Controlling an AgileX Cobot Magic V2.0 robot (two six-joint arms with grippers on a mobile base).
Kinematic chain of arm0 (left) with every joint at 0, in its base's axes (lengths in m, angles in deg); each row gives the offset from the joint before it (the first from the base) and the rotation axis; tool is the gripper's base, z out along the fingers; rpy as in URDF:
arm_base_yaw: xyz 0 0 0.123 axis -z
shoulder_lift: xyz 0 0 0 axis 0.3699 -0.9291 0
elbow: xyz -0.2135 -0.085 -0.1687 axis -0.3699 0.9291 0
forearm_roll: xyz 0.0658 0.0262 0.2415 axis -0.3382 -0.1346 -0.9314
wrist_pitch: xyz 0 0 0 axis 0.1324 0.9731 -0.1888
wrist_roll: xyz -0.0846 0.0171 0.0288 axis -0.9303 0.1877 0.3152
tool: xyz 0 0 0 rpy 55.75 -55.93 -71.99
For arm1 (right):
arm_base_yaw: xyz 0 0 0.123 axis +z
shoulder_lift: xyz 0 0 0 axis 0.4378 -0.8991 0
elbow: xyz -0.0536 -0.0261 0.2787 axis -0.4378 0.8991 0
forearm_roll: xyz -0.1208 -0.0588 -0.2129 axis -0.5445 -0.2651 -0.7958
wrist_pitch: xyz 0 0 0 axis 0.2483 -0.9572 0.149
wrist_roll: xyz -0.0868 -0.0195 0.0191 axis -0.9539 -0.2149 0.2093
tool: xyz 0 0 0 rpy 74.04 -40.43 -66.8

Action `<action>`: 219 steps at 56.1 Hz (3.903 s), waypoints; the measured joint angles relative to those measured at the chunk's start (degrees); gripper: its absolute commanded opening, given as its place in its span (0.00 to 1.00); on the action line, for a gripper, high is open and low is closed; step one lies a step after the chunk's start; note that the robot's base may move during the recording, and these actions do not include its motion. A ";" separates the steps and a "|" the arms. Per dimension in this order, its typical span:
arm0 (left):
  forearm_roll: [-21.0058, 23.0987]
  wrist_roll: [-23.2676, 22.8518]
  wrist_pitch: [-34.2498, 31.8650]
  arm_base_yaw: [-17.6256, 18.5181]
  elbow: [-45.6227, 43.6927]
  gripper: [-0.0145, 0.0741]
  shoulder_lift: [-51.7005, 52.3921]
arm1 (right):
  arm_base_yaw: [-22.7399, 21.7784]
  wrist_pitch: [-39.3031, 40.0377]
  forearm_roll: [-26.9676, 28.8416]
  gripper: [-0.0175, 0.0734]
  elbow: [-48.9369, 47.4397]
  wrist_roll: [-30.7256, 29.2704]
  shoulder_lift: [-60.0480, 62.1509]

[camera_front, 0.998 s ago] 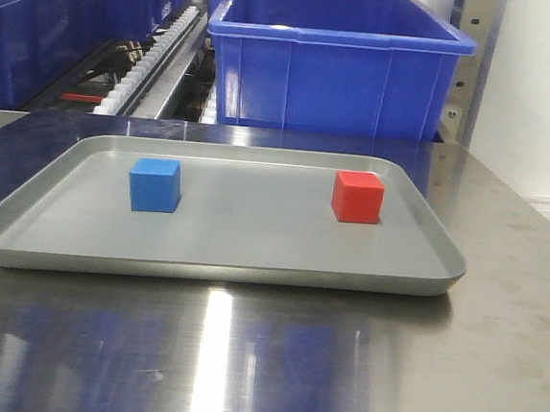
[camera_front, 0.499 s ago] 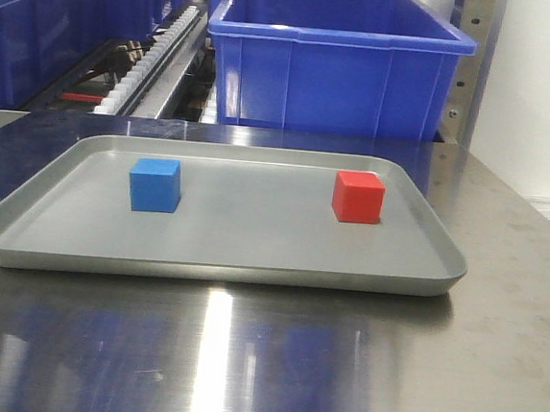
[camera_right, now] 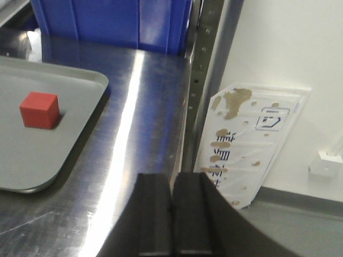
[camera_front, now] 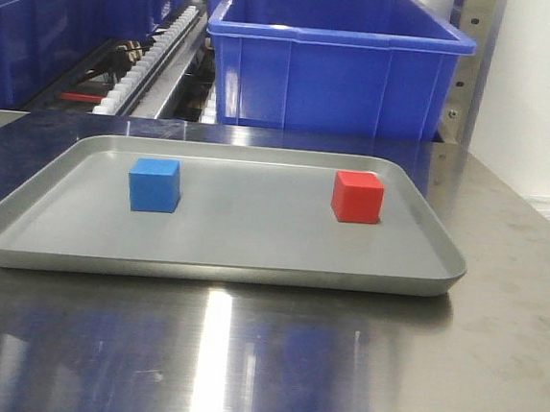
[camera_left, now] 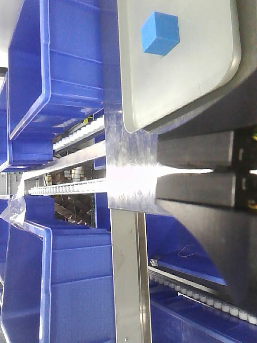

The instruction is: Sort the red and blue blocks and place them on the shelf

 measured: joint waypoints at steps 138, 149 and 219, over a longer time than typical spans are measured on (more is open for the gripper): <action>0.00 0.00 0.00 0.00 0.00 0.25 0.00 | 23.94 -46.79 -5.66 0.87 -81.96 28.98 -98.88; 0.00 0.00 0.00 0.00 0.00 0.25 0.00 | 23.82 -46.15 -5.03 0.82 -81.96 29.07 -98.88; 0.00 0.00 0.00 0.00 0.00 0.25 0.00 | 18.34 -23.38 -5.46 0.59 -64.80 12.45 -78.81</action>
